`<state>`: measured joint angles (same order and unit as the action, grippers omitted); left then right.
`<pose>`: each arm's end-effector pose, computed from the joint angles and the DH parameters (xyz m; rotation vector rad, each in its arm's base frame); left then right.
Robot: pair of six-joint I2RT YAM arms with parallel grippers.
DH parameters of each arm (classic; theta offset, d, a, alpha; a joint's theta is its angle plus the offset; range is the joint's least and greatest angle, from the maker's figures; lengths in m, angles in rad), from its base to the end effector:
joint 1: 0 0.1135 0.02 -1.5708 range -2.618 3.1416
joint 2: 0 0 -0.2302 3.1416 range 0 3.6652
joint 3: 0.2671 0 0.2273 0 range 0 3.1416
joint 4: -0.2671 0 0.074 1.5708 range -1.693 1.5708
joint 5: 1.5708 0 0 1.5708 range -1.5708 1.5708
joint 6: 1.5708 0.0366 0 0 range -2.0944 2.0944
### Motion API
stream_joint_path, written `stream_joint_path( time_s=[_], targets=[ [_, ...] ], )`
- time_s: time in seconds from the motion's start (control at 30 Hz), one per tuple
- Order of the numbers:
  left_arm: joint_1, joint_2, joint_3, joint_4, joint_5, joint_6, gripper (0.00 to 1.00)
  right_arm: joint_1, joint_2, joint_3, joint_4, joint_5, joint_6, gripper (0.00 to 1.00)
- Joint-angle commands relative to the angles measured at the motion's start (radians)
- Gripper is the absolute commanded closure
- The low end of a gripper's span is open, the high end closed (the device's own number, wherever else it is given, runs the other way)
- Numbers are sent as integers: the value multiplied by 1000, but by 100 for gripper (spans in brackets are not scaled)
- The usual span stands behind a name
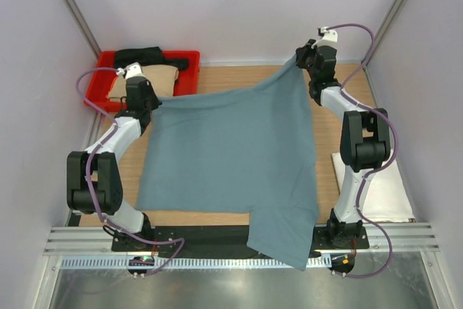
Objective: Fold and stack the t-shirts
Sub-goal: Flatten the tshirt out
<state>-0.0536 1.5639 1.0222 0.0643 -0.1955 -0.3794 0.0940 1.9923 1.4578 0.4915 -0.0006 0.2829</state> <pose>0.3347 -0.0108 0.2316 -0.4500 1.9888 -0.0712 0.4419 0.0417 0.2587 0.1525 1.6144 0.2915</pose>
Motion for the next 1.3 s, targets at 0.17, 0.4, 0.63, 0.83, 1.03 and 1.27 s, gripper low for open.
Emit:
stream_joint_path(
  time_s=[0.17, 0.4, 0.63, 0.83, 1.03, 1.27],
  targets=[
    [21, -30, 95, -50, -105, 30, 100, 12, -144, -6, -123, -4, 12, 99],
    [51, -85, 124, -168, -130, 10, 100, 13, -266, -125, -143, 34, 12, 99],
    [87, -296, 144, -216, -45, -39, 100, 10, -444, -94, -192, 60, 41, 99],
    [87, -570, 254, -287, 1, -46, 100, 6, -639, 36, -316, 106, -11, 99],
    [89, -755, 457, -360, 28, -35, 100, 6, -702, 272, -517, 97, -10, 99],
    [87, -809, 729, -463, 71, -18, 100, 6, -842, 481, -631, 99, 19, 99]
  ],
)
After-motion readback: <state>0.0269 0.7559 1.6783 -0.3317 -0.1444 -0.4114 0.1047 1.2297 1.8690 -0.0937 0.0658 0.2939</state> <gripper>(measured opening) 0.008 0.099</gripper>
